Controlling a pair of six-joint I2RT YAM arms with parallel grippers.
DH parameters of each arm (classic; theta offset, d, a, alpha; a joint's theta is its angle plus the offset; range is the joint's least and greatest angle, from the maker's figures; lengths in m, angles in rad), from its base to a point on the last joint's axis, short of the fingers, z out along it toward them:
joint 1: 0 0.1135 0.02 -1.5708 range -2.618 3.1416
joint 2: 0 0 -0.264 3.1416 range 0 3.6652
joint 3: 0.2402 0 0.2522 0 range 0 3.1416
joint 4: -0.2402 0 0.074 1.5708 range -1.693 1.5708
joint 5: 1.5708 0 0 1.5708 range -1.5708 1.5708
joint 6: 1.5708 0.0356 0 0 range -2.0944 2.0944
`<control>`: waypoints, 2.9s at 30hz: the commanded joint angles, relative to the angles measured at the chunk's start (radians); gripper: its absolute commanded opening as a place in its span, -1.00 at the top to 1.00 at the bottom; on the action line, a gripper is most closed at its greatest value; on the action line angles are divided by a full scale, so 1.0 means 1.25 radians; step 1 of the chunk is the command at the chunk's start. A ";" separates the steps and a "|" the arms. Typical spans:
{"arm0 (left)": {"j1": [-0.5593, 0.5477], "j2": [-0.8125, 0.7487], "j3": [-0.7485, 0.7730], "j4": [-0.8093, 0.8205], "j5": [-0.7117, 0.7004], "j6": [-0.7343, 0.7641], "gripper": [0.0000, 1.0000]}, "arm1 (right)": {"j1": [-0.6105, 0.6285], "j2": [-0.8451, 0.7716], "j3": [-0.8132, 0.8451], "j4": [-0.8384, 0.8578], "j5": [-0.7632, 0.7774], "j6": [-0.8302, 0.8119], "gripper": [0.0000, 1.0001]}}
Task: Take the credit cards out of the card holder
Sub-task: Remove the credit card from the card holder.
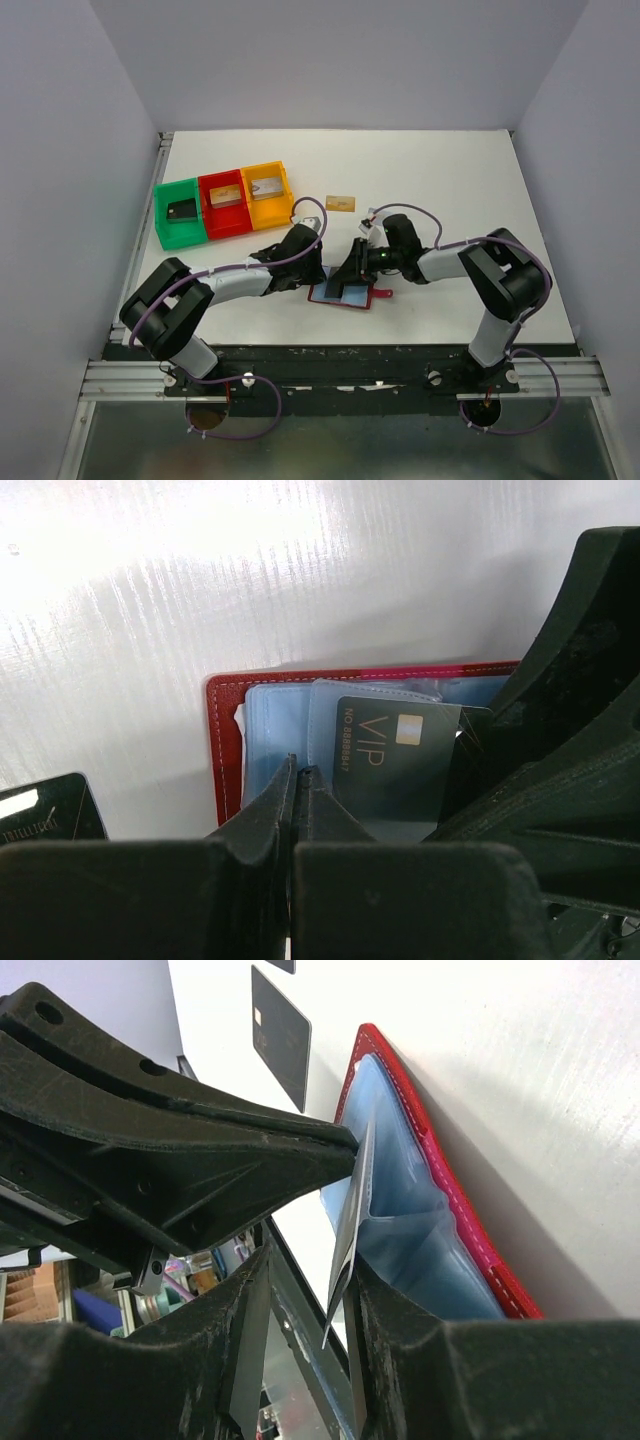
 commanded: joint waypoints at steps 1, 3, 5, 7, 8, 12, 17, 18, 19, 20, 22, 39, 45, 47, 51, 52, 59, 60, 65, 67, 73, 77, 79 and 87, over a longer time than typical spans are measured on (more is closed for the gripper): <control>0.002 -0.016 -0.012 -0.019 -0.023 -0.011 1.00 | -0.007 -0.032 -0.010 -0.013 0.004 -0.014 0.18; 0.003 -0.017 -0.011 -0.019 -0.021 -0.011 1.00 | -0.011 -0.035 -0.012 -0.018 0.006 -0.018 0.18; 0.003 -0.016 -0.012 -0.019 -0.023 -0.010 1.00 | -0.014 -0.039 -0.016 -0.020 0.007 -0.022 0.18; 0.004 -0.016 -0.012 -0.019 -0.021 -0.010 1.00 | -0.018 -0.041 -0.022 -0.021 0.007 -0.022 0.19; 0.004 -0.012 -0.012 -0.019 -0.021 -0.011 1.00 | -0.021 -0.044 -0.023 -0.021 0.007 -0.022 0.19; 0.006 -0.008 -0.014 -0.019 -0.021 -0.015 1.00 | -0.025 -0.055 -0.037 -0.021 0.008 -0.025 0.21; 0.007 -0.007 -0.015 -0.019 -0.023 -0.016 1.00 | -0.035 -0.062 -0.047 -0.022 0.008 -0.029 0.24; 0.007 -0.007 -0.015 -0.019 -0.021 -0.017 1.00 | -0.035 -0.062 -0.048 -0.022 0.008 -0.029 0.25; 0.007 -0.007 -0.016 -0.019 -0.021 -0.019 1.00 | -0.038 -0.063 -0.050 -0.022 0.008 -0.029 0.25; 0.006 -0.007 -0.016 -0.019 -0.021 -0.019 1.00 | -0.038 -0.065 -0.050 -0.022 0.009 -0.030 0.26; 0.008 -0.008 -0.017 -0.019 -0.021 -0.020 1.00 | -0.040 -0.065 -0.054 -0.022 0.009 -0.033 0.27; 0.011 -0.001 -0.024 -0.019 -0.021 -0.030 1.00 | -0.057 -0.087 -0.077 -0.029 0.011 -0.041 0.43; 0.013 0.000 -0.026 -0.018 -0.020 -0.031 1.00 | -0.061 -0.092 -0.080 -0.031 0.013 -0.040 0.55; 0.012 0.000 -0.026 -0.018 -0.021 -0.032 1.00 | -0.063 -0.094 -0.080 -0.032 0.013 -0.042 0.56; 0.013 0.000 -0.026 -0.017 -0.021 -0.032 1.00 | -0.065 -0.100 -0.085 -0.036 0.012 -0.044 0.59; 0.013 0.001 -0.026 -0.017 -0.023 -0.032 1.00 | -0.067 -0.101 -0.085 -0.038 0.012 -0.045 0.61; 0.014 0.000 -0.027 -0.019 -0.023 -0.036 1.00 | -0.072 -0.108 -0.090 -0.045 0.012 -0.050 0.70; 0.013 -0.001 -0.027 -0.019 -0.023 -0.036 1.00 | -0.072 -0.108 -0.091 -0.045 0.012 -0.050 0.71; 0.017 -0.001 -0.027 -0.019 -0.021 -0.036 1.00 | -0.079 -0.116 -0.093 -0.058 0.013 -0.055 0.76; 0.015 -0.003 -0.026 -0.019 -0.021 -0.036 1.00 | -0.079 -0.122 -0.095 -0.070 0.015 -0.064 0.77; 0.018 -0.003 -0.025 -0.018 -0.021 -0.037 1.00 | -0.086 -0.135 -0.101 -0.084 0.019 -0.072 0.90; 0.018 -0.002 -0.024 -0.019 -0.021 -0.037 1.00 | -0.088 -0.137 -0.099 -0.087 0.018 -0.074 0.98; 0.019 -0.005 -0.024 -0.019 -0.021 -0.036 1.00 | -0.087 -0.142 -0.098 -0.089 0.018 -0.075 0.99; 0.019 -0.011 -0.028 -0.039 -0.044 -0.041 1.00 | -0.111 -0.198 -0.092 -0.192 0.056 -0.120 0.99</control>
